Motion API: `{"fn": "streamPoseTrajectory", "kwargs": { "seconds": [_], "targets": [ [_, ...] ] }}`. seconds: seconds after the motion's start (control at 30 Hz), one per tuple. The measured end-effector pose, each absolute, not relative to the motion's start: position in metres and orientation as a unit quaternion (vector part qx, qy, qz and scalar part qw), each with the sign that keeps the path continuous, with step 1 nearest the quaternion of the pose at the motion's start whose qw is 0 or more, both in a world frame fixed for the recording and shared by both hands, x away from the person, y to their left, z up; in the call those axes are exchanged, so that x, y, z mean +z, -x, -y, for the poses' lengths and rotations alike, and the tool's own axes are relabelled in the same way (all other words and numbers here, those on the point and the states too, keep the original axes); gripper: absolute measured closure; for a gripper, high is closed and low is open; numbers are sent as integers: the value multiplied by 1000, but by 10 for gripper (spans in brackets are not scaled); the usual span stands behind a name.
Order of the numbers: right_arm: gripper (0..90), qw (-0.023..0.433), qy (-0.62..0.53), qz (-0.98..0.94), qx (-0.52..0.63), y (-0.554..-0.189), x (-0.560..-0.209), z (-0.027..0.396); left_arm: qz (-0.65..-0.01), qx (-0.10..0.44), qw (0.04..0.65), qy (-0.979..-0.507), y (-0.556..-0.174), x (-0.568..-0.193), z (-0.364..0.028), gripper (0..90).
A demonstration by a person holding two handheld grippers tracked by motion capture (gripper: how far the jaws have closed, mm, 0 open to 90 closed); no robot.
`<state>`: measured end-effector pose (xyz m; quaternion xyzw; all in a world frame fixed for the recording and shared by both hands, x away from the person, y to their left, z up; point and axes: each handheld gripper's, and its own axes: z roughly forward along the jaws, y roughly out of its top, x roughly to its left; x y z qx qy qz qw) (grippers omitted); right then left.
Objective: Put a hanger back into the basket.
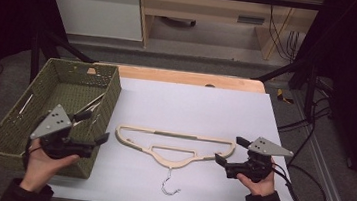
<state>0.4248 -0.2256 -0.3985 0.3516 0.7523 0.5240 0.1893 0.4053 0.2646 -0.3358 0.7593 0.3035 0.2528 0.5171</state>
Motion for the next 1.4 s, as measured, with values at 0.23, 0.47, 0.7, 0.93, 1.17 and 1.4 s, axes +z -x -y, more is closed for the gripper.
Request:
{"fn": "streamPoseTrajectory", "kwargs": {
  "seconds": [0.23,0.47,0.7,0.93,1.17,1.4],
  "targets": [
    [52,181,-331,-766,521,-425,-397,208,-297,227,524,-765,-408,-367,-227,103],
    [60,166,-316,-788,501,-430,-403,184,-301,217,506,-778,-406,-392,-212,103],
    [66,149,-301,-808,484,-437,-412,156,-290,205,491,-796,-406,-409,-203,98],
    [83,137,-294,-820,471,-444,-415,136,-283,197,487,-802,-402,-416,-201,98],
    [103,126,-286,-838,447,-454,-421,113,-282,185,485,-807,-402,-421,-204,84],
    [175,96,-277,-860,417,-467,-436,85,-284,181,479,-810,-404,-424,-205,73]
  ]
}}
